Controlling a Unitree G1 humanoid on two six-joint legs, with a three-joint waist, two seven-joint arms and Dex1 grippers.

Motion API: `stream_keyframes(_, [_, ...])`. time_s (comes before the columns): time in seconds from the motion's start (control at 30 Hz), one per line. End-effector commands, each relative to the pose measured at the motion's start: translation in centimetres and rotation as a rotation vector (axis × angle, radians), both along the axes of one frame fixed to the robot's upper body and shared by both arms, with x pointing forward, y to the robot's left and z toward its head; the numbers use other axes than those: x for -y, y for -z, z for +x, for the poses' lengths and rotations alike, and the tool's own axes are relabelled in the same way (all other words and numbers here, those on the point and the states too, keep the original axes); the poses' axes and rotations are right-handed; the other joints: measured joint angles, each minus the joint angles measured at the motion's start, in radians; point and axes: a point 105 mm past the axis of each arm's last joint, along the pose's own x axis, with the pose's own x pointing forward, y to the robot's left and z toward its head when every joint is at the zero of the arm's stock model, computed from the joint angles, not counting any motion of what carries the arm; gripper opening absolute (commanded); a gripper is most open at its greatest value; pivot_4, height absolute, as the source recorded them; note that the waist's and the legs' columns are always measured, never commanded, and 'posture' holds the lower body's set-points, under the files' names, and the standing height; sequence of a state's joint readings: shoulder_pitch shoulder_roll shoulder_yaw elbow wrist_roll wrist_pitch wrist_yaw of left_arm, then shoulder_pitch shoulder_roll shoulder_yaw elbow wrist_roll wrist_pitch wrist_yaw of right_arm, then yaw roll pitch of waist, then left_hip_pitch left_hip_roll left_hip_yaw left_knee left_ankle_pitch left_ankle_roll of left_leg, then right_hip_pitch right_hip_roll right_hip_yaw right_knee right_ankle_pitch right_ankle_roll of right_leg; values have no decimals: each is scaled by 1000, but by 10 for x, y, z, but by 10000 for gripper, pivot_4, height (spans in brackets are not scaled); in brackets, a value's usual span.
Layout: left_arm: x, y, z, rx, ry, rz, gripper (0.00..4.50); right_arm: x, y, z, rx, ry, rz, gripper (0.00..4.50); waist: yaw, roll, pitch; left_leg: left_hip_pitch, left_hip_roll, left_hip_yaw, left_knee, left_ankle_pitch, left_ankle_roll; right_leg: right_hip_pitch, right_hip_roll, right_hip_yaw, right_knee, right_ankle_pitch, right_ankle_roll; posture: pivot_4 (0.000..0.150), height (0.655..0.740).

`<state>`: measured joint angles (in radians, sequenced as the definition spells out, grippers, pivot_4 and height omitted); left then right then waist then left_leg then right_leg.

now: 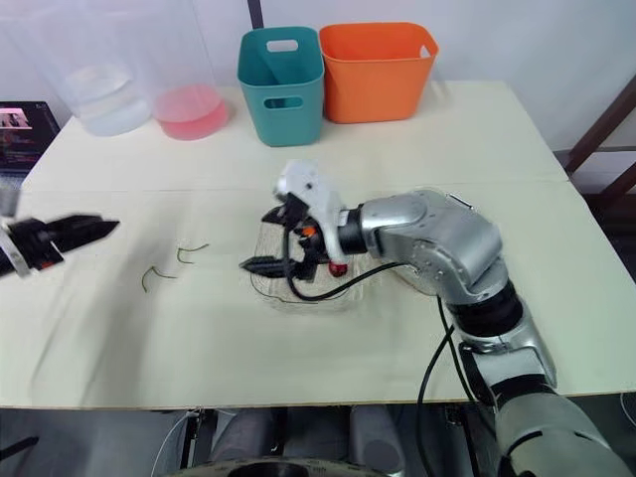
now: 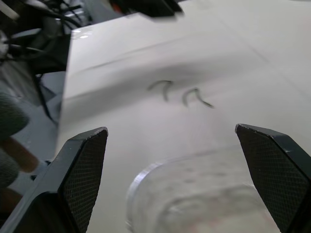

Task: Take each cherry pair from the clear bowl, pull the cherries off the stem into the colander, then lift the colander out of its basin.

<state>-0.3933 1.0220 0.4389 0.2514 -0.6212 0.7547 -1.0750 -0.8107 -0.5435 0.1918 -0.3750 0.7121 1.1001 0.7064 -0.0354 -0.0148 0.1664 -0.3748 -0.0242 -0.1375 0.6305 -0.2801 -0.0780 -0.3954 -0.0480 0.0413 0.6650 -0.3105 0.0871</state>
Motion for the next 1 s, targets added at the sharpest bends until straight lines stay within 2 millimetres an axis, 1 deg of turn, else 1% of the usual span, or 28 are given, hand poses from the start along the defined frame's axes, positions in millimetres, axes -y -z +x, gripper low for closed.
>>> stream_keyframes(0.03, [55,-31,-5,106,226,52,35438,32,-21,11,57,81,18,45000,1,0,0,0,-1,0,0,0,0,0,0,0,0,0,0,1500,7400])
stream_keyframes(0.1, [80,-31,-8,117,308,76,35438,49,-23,15,57,127,-7,45000,-1,0,0,-1,-1,1,0,-1,1,0,-1,1,-1,0,0,1500,7400])
stream_keyframes(0.17, [99,-28,-12,125,363,99,35438,62,-21,15,57,153,-57,45000,-6,0,0,0,0,3,0,-1,2,0,-1,2,-1,0,1,1500,7400])
stream_keyframes(0.27, [119,-21,-17,125,437,157,35438,72,-15,10,40,166,-151,45000,-18,0,0,-1,3,4,-1,-1,2,-3,3,3,0,0,1,1500,7400])
stream_keyframes(0.33, [127,-14,-21,119,485,229,35438,73,-12,7,2,165,-188,45000,-27,1,0,0,4,5,-2,-1,2,-3,5,3,1,0,0,1500,7400])
stream_keyframes(0.4, [134,-13,-25,110,530,247,35438,68,-11,5,-27,151,-207,45000,-33,1,1,1,4,5,-2,-1,2,-3,5,3,2,0,0,1500,7400])
stream_keyframes(0.43, [136,-12,-26,104,552,256,35438,64,-9,6,-28,150,-223,45000,-34,2,1,1,4,5,-2,-1,2,-3,5,3,2,0,0,1500,7400])
stream_keyframes(0.53, [143,-1,-31,55,628,313,35438,45,-3,8,-20,129,-269,45000,-33,2,1,2,3,6,0,-1,2,-2,6,3,2,1,-1,1500,7400])
stream_keyframes(0.6, [146,3,-33,45,662,335,35990,35,1,8,-4,111,-307,39416,-31,2,1,2,3,7,0,-1,2,-2,5,3,2,1,-1,1500,7400])
stream_keyframes(0.63, [149,3,-35,44,679,333,35990,30,5,10,8,105,-335,35900,-29,2,1,1,3,6,0,-1,2,-2,5,3,2,1,-1,1500,7400])
stream_keyframes(0.7, [153,3,-37,49,701,339,35990,21,13,15,48,105,-404,26530,-26,2,1,0,3,6,0,-1,2,-2,5,2,1,1,-1,1500,7400])
stream_keyframes(0.73, [155,3,-38,53,710,346,35990,17,19,19,74,106,-445,20752,-25,2,1,0,3,6,0,-1,2,-2,4,2,1,1,-1,1500,7400])
stream_keyframes(0.77, [157,3,-39,56,717,347,35990,15,25,22,95,104,-483,15990,-25,2,1,-1,3,6,0,-1,2,-2,4,2,0,1,-1,1500,7400])
stream_keyframes(0.87, [162,3,-43,64,730,347,35990,12,39,28,118,95,-554,15990,-23,2,1,-1,2,6,0,-1,2,-3,3,2,0,1,-1,1500,7400])
stream_keyframes(1.0, [163,8,-50,35,745,341,35990,10,52,36,129,90,-606,15990,-23,2,1,-1,3,5,0,-1,2,-3,3,2,0,1,0,1500,7400])
